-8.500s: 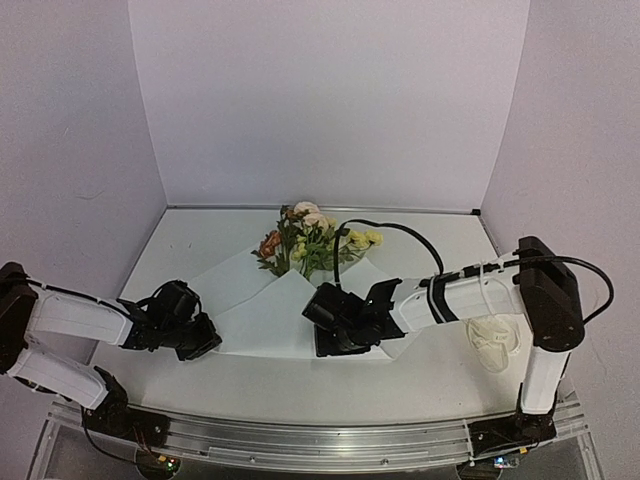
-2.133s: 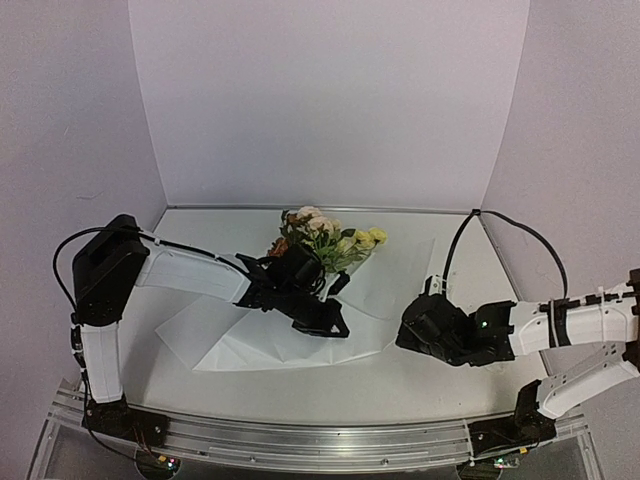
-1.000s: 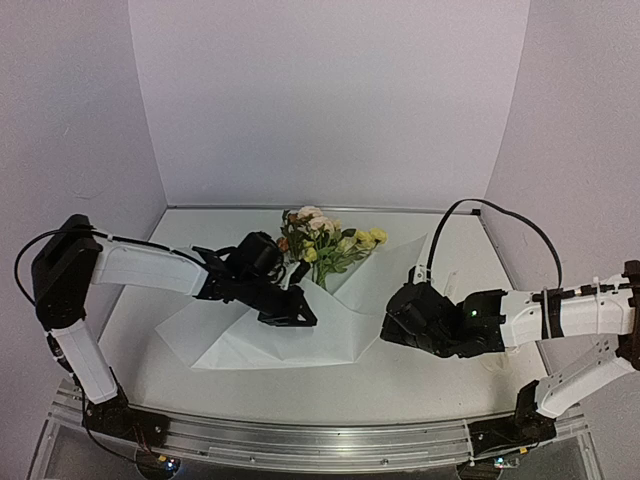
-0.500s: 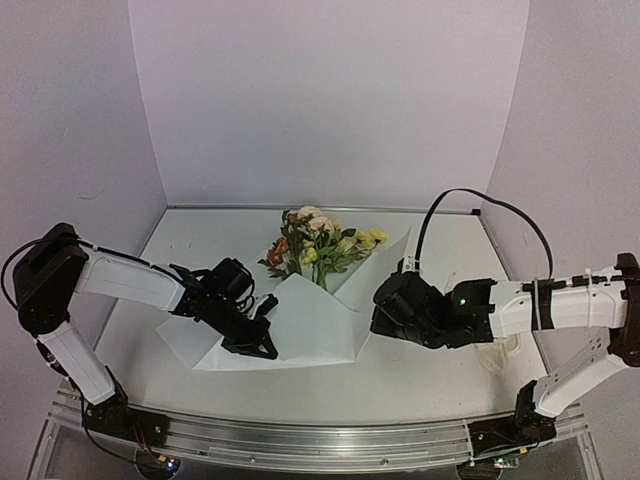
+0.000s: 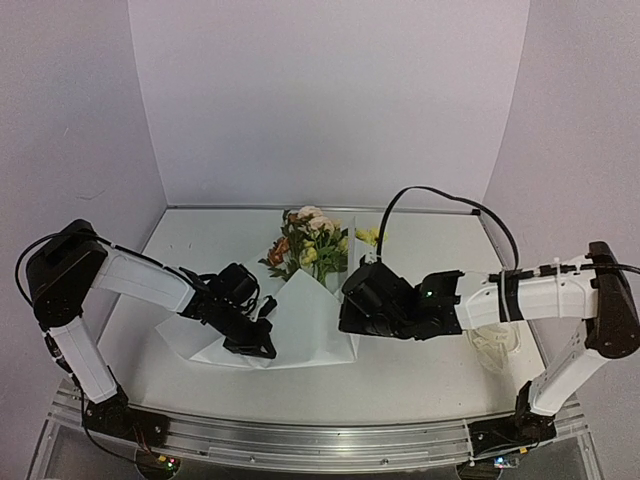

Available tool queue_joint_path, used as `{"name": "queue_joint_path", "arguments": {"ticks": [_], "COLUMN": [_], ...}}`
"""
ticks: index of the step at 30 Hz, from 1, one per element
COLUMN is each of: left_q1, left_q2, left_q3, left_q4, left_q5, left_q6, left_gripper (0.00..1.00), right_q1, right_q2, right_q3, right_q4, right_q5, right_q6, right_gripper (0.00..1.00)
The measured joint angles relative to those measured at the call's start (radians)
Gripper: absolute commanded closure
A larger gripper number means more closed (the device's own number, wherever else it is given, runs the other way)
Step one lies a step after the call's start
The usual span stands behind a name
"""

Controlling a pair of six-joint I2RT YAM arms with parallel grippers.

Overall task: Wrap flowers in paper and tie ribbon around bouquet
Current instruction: Fold the one-fourth-folded wrapping paper at the center of the board.

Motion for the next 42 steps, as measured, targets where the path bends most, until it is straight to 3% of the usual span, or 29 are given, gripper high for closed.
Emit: {"name": "queue_joint_path", "arguments": {"ticks": [15,19,27,33,37,42], "left_q1": [0.005,0.020,0.117,0.147,0.146,0.146], "left_q2": [-0.009,-0.055,-0.255,-0.253,-0.205,-0.083], "left_q3": [-0.006,-0.015,-0.008,0.108,0.151,0.224], "left_q4": [0.021,0.022,0.025,0.051,0.081,0.082], "left_q5": [-0.034,-0.061,-0.098,-0.073,-0.038,-0.024], "left_q6": [-0.023,-0.031,-0.085,-0.093,-0.090,-0.059], "left_gripper": [0.98,0.87,0.54,0.44,0.43,0.51], "right_q1": [0.000,0.000,-0.003,-0.006,-0.008,-0.008], "right_q2": [0.304,0.354,0.404,0.410,0.410,0.410], "right_q3": [0.110,0.123,0.167,0.174,0.174,0.174], "right_q4": [0.272,0.306,0.323,0.334,0.334,0.334], "right_q5": [-0.226,-0.258,-0.292,-0.298,-0.297,-0.297], "right_q6": [-0.059,-0.062,-0.064,-0.063,-0.063,-0.063], "right_gripper": [1.00,1.00,1.00,1.00,1.00,1.00]}}
